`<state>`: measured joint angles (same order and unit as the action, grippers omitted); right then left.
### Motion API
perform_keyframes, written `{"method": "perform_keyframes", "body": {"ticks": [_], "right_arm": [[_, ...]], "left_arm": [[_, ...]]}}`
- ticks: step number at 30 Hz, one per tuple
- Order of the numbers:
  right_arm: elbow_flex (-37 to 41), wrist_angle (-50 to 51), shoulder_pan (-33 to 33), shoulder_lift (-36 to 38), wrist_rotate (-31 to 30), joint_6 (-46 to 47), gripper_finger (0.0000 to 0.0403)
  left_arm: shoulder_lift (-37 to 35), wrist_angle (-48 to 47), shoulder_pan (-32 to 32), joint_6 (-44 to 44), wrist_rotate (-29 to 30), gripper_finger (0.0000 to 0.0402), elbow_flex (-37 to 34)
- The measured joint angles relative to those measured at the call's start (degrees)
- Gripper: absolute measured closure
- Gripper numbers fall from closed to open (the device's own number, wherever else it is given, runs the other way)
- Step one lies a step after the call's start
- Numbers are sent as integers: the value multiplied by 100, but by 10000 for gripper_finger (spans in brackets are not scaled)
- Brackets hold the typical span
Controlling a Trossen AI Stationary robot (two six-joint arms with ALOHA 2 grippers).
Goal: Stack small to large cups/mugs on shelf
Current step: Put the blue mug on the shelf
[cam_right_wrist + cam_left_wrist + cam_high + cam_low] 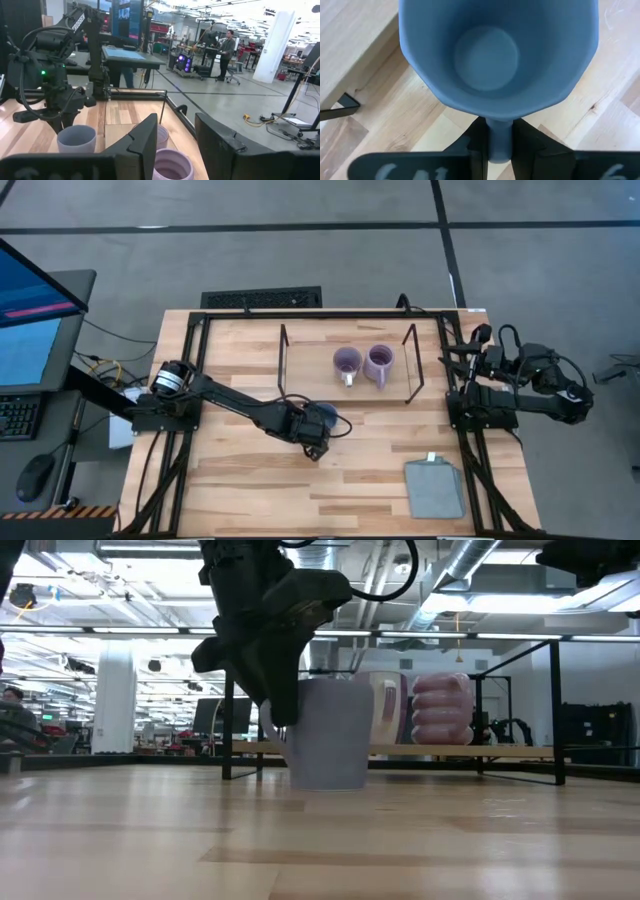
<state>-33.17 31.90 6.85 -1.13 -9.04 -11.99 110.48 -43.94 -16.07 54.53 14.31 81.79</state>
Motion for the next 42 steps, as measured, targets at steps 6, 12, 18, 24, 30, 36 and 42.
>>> {"method": "perform_keyframes", "body": {"ticks": [6, 12, 18, 24, 30, 36, 42], "right_arm": [[0, 0, 0, 0, 0, 0, 250], [0, 0, 0, 0, 0, 0, 248], [0, -2, 0, 0, 0, 0, 250], [0, -2, -2, 1, 0, 0, 248], [0, -2, 0, 0, -1, 0, 249], [0, -2, 0, 0, -2, 0, 249], [0, -2, 0, 1, 0, 0, 248]], "left_arm": [[0, 89, -14, 91, -24, 367, 1], [-25, 82, -13, 191, -41, 367, 3], [-275, 54, -16, 261, -92, 367, 1], [-534, -183, -14, 616, 112, 367, 1], [-664, -284, -14, 681, 218, 367, 100], [-667, -885, 89, 703, 541, 367, 729], [-673, -2008, 342, 1217, 773, 367, 1408]]}}
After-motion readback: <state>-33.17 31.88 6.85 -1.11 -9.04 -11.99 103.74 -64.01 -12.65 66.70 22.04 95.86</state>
